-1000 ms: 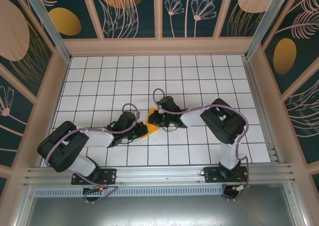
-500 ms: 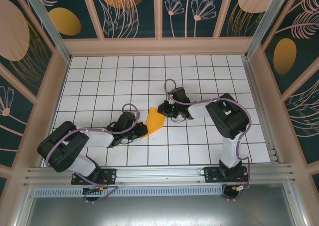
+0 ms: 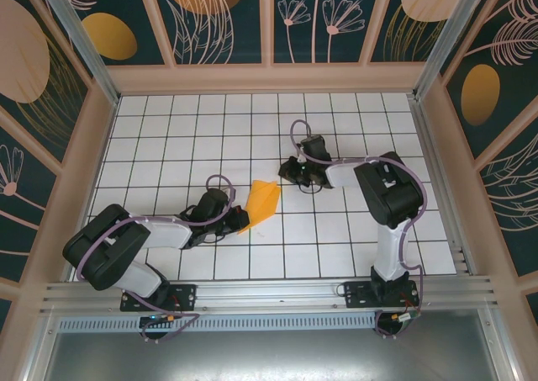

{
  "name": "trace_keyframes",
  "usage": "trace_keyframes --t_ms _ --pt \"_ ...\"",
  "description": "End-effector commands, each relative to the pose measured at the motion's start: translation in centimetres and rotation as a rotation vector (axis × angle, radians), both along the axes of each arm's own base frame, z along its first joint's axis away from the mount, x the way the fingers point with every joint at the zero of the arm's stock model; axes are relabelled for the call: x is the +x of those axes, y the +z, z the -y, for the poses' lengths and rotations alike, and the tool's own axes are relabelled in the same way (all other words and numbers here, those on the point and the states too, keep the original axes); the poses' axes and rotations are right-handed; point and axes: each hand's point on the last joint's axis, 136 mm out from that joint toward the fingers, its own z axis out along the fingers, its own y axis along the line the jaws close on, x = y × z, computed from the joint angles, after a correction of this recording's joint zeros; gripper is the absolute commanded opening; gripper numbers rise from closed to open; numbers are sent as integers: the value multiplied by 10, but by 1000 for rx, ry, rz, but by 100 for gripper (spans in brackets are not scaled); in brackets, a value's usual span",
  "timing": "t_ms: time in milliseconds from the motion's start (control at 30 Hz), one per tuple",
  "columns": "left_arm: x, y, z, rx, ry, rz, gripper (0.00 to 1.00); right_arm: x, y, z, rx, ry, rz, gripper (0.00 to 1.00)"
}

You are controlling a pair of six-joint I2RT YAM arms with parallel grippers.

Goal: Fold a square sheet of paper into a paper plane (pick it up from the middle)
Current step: Fourth fold the wing at the center of the table.

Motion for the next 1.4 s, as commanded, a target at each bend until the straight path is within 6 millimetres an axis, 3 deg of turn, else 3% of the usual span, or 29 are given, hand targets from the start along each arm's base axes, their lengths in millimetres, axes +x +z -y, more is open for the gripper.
trace_keyframes --t_ms 0,133,267,400,567,667,900,1100,1367 --pt "-48 -59 -48 229 3 -196 0 5 5 6 -49 3 25 13" --pt "-49 -58 -48 227 4 -196 0 1 42 -4 -2 35 94 13" --pt "-48 -58 -48 227 5 -194 0 -31 59 -40 71 137 111 11" --pt "-47 -57 -47 225 5 -192 0 -67 51 -68 74 196 90 9" --pt "-47 -58 -47 227 4 -194 0 -88 21 -71 58 194 35 8" --pt "-47 -58 -47 226 1 -194 0 -88 3 -60 17 174 10 7" --pt "-48 -58 -47 225 -1 -195 0 -60 -19 -23 -59 75 -15 7" --pt "-48 -57 -48 224 4 -193 0 -38 -19 2 -72 11 -2 8" --pt "-48 -56 -47 221 0 -192 0 -22 1 -2 -64 26 45 8"
